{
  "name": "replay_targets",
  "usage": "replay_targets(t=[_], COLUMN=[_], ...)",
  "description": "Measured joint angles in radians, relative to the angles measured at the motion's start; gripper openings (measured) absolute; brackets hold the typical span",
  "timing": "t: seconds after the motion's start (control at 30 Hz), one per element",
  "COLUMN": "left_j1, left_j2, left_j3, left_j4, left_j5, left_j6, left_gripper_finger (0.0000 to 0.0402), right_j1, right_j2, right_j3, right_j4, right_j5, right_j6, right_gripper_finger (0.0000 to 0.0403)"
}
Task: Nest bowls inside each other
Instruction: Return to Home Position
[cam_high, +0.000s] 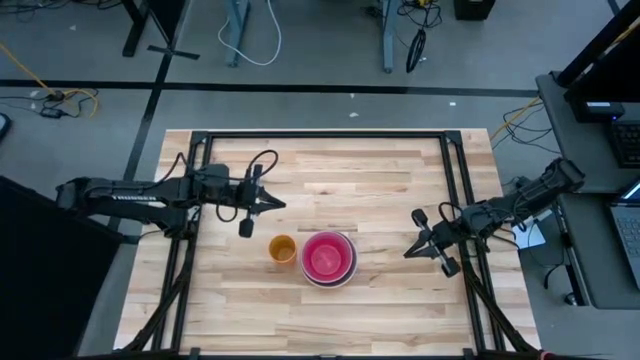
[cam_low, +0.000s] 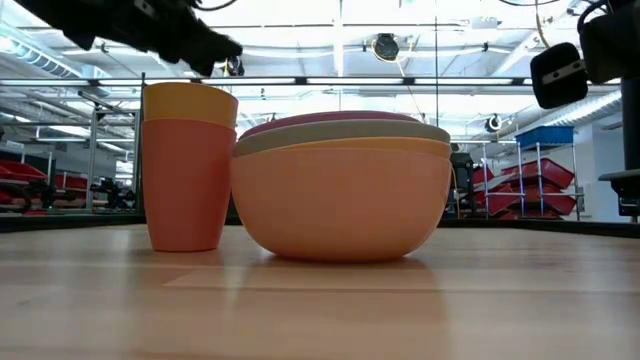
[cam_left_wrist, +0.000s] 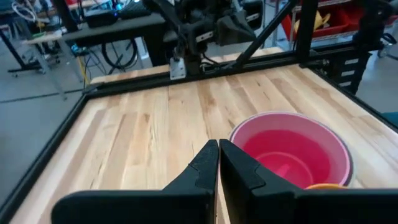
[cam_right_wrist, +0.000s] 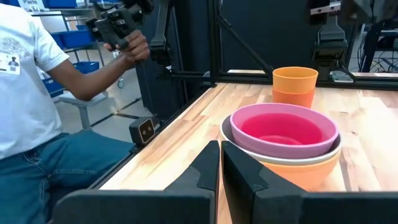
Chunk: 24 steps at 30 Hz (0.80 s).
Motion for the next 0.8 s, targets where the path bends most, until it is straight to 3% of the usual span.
replay_targets(t=[0.53,0.8], left_j1=[0.053,0.054], left_j2=[-0.028,-0.172], left_j3=[-0.175,-0.288], left_j4=[0.199,0.190], left_j5=[0.072,0.089], left_j6=[-0.079,-0.128], left_gripper_finger=[0.0000,0.0000], right_j1=[-0.039,-0.074], right_j2=[-0.125,-0.215], right_j3=[-0.050,-0.050], right_j4=[-0.094,-0.206], right_j5=[0.027,0.027], right_j6=[0.008,0.017], right_gripper_finger=[0.0000,0.0000])
